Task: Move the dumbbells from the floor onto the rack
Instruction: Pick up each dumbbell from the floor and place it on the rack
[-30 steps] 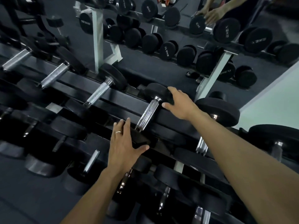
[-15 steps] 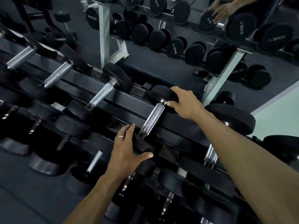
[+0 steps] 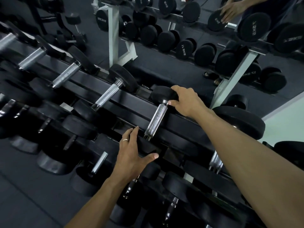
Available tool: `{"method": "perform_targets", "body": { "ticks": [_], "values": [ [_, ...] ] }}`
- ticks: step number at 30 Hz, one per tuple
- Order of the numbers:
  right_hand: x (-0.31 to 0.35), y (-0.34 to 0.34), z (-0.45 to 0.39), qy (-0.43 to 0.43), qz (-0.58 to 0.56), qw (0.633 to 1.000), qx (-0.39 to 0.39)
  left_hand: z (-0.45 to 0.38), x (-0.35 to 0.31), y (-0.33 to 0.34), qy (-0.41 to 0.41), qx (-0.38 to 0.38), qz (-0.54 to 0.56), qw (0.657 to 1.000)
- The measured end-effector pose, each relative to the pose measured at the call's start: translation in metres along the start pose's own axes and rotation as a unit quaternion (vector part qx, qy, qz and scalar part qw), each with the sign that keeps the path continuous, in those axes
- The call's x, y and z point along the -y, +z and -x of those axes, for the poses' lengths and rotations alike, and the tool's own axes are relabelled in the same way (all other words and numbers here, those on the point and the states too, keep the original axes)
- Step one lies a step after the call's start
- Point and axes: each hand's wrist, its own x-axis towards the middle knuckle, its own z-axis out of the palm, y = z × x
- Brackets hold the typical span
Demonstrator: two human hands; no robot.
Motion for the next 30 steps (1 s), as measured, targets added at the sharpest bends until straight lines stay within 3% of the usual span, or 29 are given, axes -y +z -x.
{"method": "perform_targets", "body": {
  "ticks": [8, 11, 17, 24, 26, 30],
  "values": [
    [0.004, -0.002, 0.0, 0.002, 0.018, 1.0, 0.007, 0.0, 0.002, -0.004, -0.009, 0.017, -0.004, 1.0],
    [0.019, 0.0, -0.002, -0.026, 0.026, 0.999, -0.038, 0.001, 0.002, -0.015, -0.012, 0.024, -0.011, 1.0],
    [0.078, 0.018, -0.024, -0.088, -0.004, 0.995, -0.051, -0.005, 0.013, -0.069, -0.011, -0.055, -0.033, 0.998],
    [0.133, 0.055, -0.061, -0.04, -0.033, 0.999, -0.011, -0.046, 0.05, -0.149, 0.045, -0.174, -0.1, 0.979],
    [0.146, 0.061, -0.072, -0.019, -0.032, 0.999, -0.015, -0.062, 0.062, -0.166, 0.051, -0.154, -0.091, 0.983],
    [0.155, 0.07, -0.092, 0.026, -0.026, 0.999, -0.02, -0.096, 0.089, -0.184, 0.014, -0.021, -0.104, 0.994]
  ]
}}
